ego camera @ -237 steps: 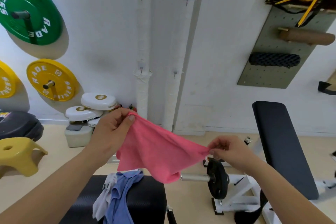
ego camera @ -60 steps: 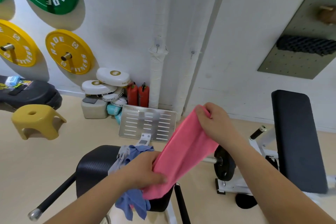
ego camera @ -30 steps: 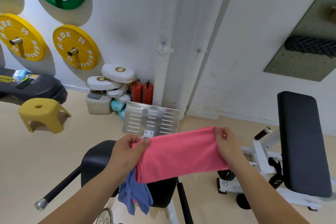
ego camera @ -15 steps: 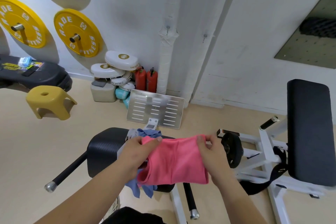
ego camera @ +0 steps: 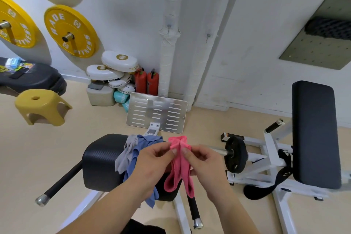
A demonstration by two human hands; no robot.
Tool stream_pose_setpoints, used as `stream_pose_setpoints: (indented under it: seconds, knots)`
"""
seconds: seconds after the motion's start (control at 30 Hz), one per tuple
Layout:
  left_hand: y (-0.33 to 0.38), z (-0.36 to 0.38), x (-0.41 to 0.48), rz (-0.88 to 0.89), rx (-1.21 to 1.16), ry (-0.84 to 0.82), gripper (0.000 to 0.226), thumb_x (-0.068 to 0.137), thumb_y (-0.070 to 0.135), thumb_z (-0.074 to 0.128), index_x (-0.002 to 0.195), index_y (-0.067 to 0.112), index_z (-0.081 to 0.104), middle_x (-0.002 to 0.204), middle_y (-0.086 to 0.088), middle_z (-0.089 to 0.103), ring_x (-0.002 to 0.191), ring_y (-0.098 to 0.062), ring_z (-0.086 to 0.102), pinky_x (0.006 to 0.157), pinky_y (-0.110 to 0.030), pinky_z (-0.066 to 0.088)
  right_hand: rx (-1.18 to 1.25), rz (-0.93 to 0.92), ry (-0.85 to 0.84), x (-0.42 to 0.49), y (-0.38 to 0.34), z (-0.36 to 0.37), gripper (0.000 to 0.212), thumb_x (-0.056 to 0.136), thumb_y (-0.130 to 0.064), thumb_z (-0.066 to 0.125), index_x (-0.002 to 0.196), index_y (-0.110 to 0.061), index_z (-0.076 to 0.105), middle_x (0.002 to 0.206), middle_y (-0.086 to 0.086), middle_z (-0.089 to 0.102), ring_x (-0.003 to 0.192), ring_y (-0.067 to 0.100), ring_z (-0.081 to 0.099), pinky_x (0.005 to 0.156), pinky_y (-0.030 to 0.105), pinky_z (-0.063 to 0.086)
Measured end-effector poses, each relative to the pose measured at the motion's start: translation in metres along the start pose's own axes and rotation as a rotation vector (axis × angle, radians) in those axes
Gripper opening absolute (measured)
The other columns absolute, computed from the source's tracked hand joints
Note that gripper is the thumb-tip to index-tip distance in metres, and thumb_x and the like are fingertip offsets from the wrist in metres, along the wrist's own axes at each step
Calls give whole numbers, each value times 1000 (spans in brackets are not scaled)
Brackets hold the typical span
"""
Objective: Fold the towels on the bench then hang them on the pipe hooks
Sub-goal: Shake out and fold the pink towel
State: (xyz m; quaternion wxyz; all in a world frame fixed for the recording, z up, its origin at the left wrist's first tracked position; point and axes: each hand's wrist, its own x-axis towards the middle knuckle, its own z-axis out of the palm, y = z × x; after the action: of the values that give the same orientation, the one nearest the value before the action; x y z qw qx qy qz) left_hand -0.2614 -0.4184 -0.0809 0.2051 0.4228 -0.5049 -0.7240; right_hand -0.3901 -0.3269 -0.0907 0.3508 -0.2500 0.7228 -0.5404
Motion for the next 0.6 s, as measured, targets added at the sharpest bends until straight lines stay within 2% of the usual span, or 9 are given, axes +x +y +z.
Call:
stream_pose_setpoints:
  seconds: [0.3, 0.43, 0.5, 0.57, 0.6]
  knots:
    - [1, 5, 2, 102, 131, -6, 23, 94, 9, 71, 95, 30, 80, 92, 2, 81, 88, -11, 76, 72, -16, 58, 87, 46, -33, 0, 2, 1, 17, 96, -26, 69, 89, -18, 83, 86, 16, 77, 90, 36, 75, 79, 58, 62]
    - [-5, 10, 0, 85, 159, -69, 39, 98, 7, 63, 95, 43, 78, 97, 5, 80, 97, -15, 75, 88, -27, 61, 71, 54, -46, 2, 7, 5, 26, 100, -30, 63, 89, -16, 82, 89, 21, 75, 94, 41, 72, 79, 56, 62]
    - [-9, 13, -1, 72, 205, -107, 48, 100, 3, 57, 101, 47, 76, 101, 9, 79, 100, -11, 74, 93, -29, 59, 76, 42, -34, 3, 11, 4, 18, 97, -28, 67, 90, -18, 82, 88, 14, 78, 92, 35, 74, 82, 50, 63]
    - [-8, 15, -3, 58, 246, -183, 55, 98, -4, 52, 106, 45, 75, 105, 11, 78, 103, -6, 72, 96, -30, 58, 88, 41, -14, 6, 15, 1, 6, 91, -21, 76, 93, -17, 80, 88, 9, 79, 88, 26, 76, 77, 37, 63]
    - [-6, 14, -3, 36, 233, -230, 60, 96, -9, 50, 108, 44, 75, 108, 11, 78, 105, -4, 71, 97, -29, 57, 110, 57, -1, 7, 16, -2, 8, 88, -17, 79, 95, -15, 78, 89, 8, 79, 86, 22, 76, 73, 29, 61]
